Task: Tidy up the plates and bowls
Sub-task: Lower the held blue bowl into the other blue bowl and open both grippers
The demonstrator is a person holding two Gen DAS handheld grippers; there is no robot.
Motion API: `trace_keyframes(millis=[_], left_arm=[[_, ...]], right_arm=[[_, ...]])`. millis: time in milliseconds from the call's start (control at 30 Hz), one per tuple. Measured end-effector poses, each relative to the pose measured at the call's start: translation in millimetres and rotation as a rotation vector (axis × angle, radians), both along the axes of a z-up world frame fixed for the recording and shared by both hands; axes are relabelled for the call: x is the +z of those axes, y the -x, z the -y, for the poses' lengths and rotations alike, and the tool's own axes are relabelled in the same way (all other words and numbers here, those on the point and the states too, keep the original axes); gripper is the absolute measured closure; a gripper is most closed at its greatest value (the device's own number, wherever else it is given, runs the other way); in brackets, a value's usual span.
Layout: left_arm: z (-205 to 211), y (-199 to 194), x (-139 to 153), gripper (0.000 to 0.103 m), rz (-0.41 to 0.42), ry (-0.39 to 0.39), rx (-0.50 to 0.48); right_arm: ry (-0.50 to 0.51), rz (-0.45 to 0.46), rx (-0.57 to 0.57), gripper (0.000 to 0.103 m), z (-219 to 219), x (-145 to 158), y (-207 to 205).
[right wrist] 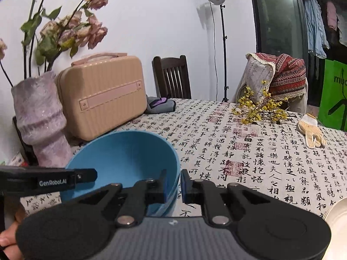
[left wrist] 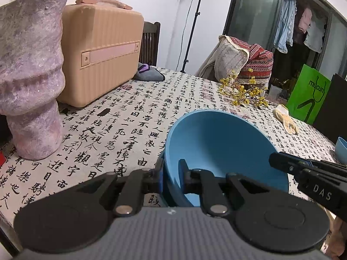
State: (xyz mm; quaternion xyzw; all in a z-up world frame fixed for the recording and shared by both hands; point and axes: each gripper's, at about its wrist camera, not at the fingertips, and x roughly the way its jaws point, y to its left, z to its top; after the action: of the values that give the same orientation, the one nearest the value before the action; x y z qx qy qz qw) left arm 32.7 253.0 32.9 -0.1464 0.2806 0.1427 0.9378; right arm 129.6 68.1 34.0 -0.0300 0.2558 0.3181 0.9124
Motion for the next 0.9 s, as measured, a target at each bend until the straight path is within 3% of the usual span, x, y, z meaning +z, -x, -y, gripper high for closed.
trace_keyframes(millis=[500, 900], left_arm=[[3, 1, 8, 0.089, 0.012, -0.067, 0.029], [3, 9, 19, 0.088, 0.051, -0.055, 0.026]], right_arm=[[-0.012, -0.011, 0.0, 0.097, 0, -2, -3], [0.003, -0.024, 0.006, 0.096, -3, -4, -4]])
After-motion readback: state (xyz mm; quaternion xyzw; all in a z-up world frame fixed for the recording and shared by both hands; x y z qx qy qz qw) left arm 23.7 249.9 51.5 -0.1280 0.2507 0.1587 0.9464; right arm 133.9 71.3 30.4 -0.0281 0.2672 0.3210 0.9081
